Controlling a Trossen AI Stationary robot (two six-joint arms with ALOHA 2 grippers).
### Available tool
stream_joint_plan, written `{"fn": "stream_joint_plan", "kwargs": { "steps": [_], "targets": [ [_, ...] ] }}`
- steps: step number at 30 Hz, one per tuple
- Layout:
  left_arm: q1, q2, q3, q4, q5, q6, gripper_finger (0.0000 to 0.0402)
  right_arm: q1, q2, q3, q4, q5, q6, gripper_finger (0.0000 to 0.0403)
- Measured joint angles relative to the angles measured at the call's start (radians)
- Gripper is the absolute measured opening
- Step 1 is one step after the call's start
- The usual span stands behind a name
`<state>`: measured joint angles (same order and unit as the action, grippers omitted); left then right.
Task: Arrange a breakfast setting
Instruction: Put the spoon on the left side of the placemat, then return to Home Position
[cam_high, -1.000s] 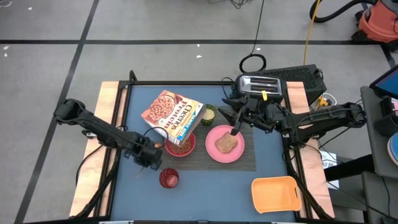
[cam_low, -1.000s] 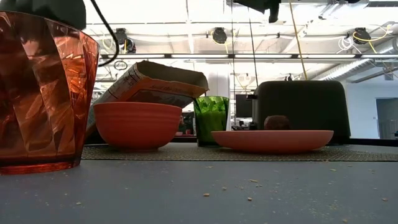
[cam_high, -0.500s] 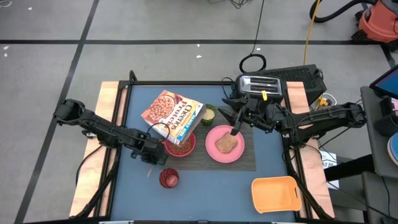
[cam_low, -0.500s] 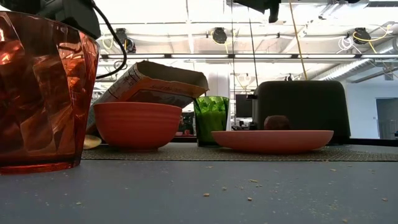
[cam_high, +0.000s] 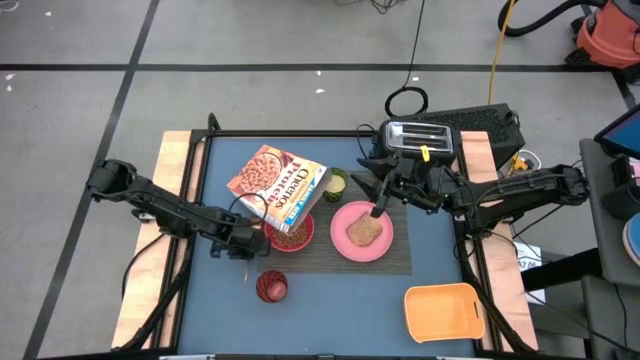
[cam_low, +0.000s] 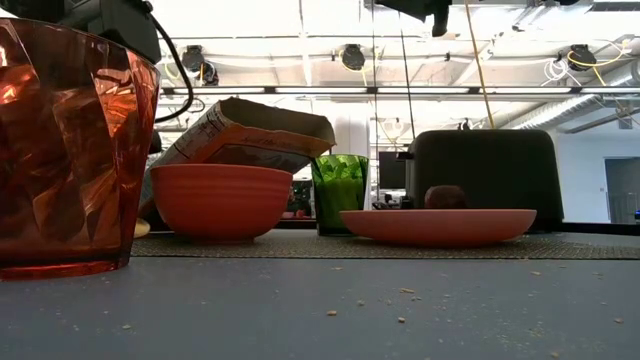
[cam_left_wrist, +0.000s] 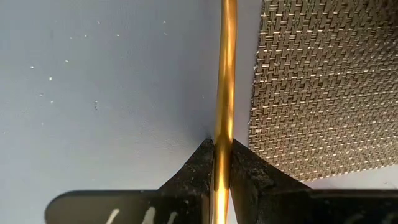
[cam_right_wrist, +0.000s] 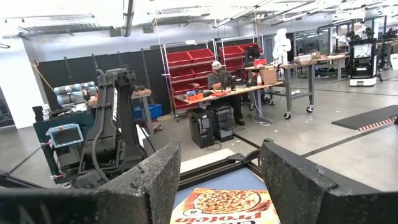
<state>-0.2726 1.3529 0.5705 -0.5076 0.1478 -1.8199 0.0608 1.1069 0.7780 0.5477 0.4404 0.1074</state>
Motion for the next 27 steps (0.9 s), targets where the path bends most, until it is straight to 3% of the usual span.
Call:
{"fn": "stream_joint_plan", "kwargs": {
  "steps": [5, 17, 27],
  "targets": [
    [0.0, 0.0, 0.0, -0.003, -0.017, -0.06, 0.0034, 0.0, 0.0, 0.0, 0.0, 0.0, 0.0, 0.021],
    [0.0, 0.0, 0.002, -0.014, -0.03, -0.038, 0.0109, 0.0, 0.0, 0.0, 0.0, 0.0, 0.0, 0.021],
    [-0.004, -0.013, 0.0, -0.033, 0.046, 0.071, 0.0117, 0.0, 0.0, 0.0, 0.0, 0.0, 0.0, 0.021]
  ]
}}
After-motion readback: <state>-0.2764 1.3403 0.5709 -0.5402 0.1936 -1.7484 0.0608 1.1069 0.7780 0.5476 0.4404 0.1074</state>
